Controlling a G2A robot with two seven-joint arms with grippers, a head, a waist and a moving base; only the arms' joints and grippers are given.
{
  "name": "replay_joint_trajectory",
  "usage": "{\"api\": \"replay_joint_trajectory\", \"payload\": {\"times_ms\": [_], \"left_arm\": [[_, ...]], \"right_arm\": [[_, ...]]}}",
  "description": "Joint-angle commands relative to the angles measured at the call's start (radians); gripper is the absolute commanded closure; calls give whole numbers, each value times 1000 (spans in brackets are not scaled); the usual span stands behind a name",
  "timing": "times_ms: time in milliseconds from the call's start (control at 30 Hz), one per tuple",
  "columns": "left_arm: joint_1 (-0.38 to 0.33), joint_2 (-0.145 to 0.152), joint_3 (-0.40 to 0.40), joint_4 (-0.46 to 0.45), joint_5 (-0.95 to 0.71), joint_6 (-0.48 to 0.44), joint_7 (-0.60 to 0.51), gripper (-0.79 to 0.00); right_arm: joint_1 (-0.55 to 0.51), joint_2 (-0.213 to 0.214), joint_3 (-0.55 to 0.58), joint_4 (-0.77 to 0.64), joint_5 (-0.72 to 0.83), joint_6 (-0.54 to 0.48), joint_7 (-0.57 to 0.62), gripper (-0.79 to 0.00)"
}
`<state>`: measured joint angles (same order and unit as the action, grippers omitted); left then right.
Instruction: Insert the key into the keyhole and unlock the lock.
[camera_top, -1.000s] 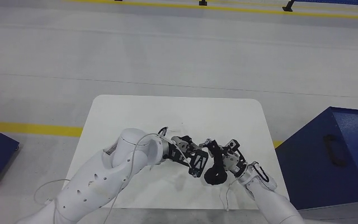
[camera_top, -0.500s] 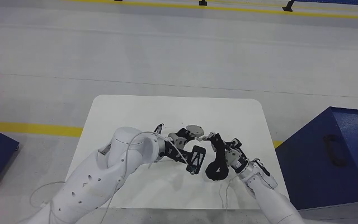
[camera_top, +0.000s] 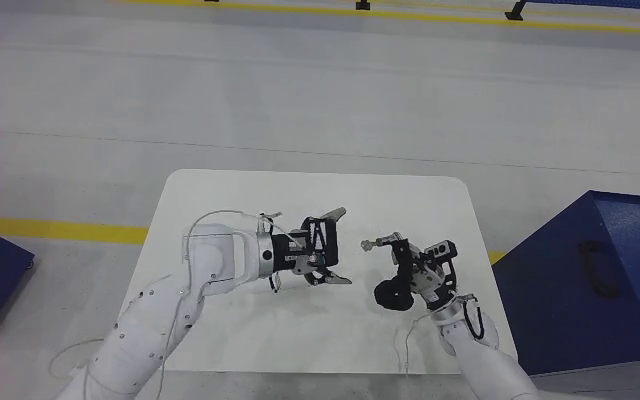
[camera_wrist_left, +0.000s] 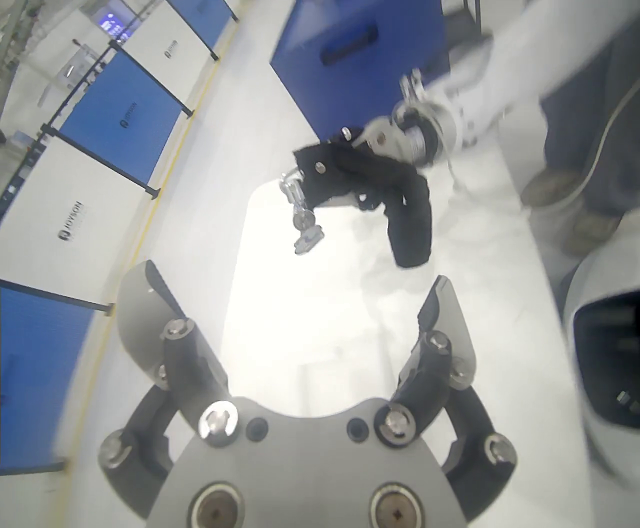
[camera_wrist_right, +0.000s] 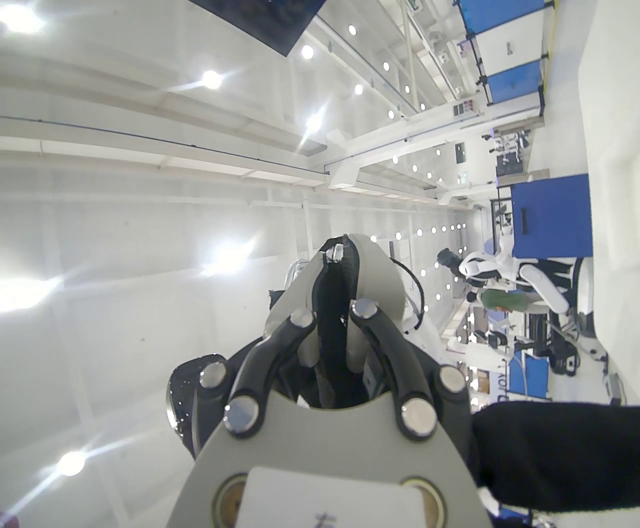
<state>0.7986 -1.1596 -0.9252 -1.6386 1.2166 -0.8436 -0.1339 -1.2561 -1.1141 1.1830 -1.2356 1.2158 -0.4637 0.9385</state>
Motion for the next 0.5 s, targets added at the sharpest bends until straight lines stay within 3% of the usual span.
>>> {"api": "replay_joint_trajectory", "payload": {"times_ms": [0, 67, 300, 333, 467], "left_arm": [[19, -9, -1, 58, -299, 34, -1, -785], [-1, -17, 28, 89, -510, -38, -36, -785], [11, -19, 27, 90, -559, -30, -7, -785], [37, -23, 35, 98, -682, 0, 15, -785], [56, -27, 56, 79, -1033, 209, -146, -785]], "right_arm": [[-4, -5, 3, 0, 17, -20, 1, 0], [-6, -10, 6, 4, 27, -26, 8, 0], [-3, -22, 7, 21, 6, -22, 15, 0], [-3, -24, 7, 22, 1, -23, 17, 0], [-1, -30, 13, 24, -13, -46, 21, 0]]}}
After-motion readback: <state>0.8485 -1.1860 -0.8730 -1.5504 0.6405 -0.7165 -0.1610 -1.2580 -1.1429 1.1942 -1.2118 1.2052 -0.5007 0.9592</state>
